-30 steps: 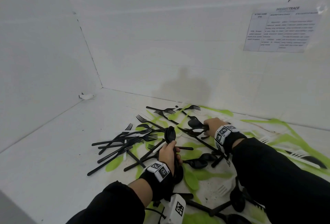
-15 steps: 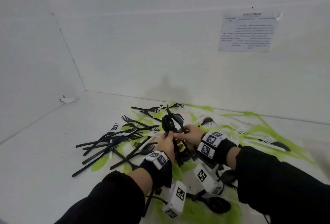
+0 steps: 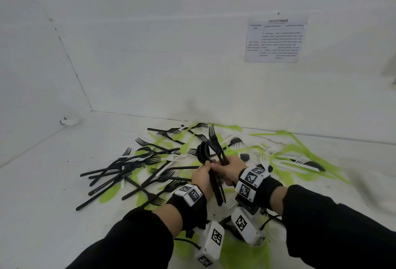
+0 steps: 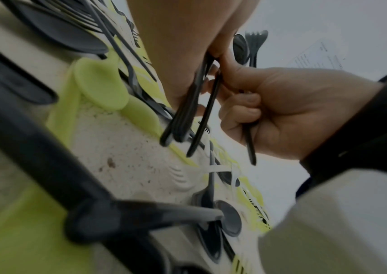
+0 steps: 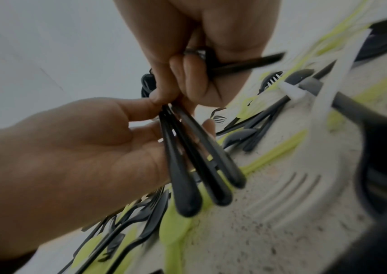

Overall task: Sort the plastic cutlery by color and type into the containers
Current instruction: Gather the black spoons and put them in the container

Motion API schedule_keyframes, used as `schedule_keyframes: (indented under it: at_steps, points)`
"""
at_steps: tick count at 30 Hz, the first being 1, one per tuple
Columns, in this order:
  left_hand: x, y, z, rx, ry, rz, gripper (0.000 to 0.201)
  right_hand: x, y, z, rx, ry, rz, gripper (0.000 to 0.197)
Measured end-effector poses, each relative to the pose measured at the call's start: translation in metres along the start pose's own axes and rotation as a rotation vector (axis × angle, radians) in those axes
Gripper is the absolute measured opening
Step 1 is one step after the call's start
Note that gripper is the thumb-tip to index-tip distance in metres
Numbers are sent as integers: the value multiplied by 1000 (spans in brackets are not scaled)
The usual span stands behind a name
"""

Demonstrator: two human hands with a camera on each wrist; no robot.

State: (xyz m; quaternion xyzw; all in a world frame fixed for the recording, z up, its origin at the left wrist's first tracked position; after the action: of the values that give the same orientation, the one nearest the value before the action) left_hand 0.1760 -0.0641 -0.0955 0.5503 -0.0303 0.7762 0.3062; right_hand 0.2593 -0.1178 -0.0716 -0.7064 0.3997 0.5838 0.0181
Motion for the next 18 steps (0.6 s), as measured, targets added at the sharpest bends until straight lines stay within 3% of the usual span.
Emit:
schedule_keyframes:
  at_steps: [4,11,16,18]
  points:
    - [-3,10,6,-27,67,-86,37,3,11,-1,36,137,-18,28]
    - [-12,20,11,38,14,-43,45,12,24,1,107,271,7,30]
    - [-16,27,18,-17,77,-100,52,18,33,-4,221,337,-24,6]
    - [-18,29,17,13,43,-48,44,19,31,-3,201,314,-8,15]
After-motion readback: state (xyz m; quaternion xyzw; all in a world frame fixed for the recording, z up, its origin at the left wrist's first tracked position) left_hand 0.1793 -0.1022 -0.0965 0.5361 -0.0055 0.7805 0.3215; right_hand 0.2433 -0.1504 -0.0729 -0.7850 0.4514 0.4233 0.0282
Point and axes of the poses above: each hand's wrist, its own y-axis away from the middle knuckle, its own z-axis out of the palm, x = y × z, the point moved 2 cm from there along -y, towards the middle knuckle, and after that the axes turned 14 degrees about z, right-handed, at the moved point
